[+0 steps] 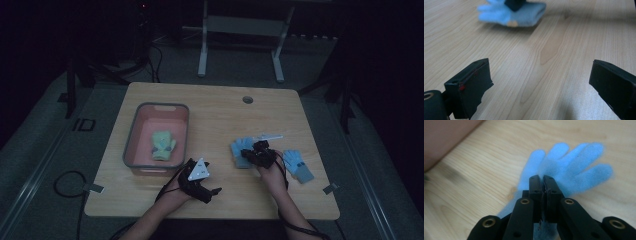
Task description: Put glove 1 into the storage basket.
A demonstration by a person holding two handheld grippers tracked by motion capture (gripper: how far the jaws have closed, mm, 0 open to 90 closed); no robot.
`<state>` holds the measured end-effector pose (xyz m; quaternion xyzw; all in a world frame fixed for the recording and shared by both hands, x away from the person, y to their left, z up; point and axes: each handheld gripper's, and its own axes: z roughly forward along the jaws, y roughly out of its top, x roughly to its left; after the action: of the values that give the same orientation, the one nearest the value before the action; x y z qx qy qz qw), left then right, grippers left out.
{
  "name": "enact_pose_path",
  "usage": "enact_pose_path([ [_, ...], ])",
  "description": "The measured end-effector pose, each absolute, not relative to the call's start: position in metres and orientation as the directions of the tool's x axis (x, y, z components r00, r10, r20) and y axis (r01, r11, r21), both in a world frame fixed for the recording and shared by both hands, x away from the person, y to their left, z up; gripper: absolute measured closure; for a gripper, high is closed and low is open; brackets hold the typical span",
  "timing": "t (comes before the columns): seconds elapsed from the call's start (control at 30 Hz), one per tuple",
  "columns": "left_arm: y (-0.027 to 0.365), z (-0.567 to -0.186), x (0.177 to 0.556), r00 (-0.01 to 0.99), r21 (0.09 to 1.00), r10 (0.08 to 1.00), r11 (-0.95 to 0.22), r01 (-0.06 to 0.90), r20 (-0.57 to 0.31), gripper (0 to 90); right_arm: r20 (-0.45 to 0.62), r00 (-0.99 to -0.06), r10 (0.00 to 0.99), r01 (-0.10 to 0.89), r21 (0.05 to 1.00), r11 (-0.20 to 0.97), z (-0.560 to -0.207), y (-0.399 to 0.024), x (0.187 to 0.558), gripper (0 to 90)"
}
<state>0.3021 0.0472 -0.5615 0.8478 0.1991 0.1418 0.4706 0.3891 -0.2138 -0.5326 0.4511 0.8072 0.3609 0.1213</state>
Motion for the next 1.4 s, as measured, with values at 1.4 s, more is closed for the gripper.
enact_pose_path([
  [1.4, 0.042, -0.569, 0.302, 0.896, 0.832, 0.441, -0.514, 0.208, 0.048, 4.3, 0.030, -0.589, 0.808, 0.612, 0.670, 0.421, -0.515, -0.387, 0.373, 63.4],
])
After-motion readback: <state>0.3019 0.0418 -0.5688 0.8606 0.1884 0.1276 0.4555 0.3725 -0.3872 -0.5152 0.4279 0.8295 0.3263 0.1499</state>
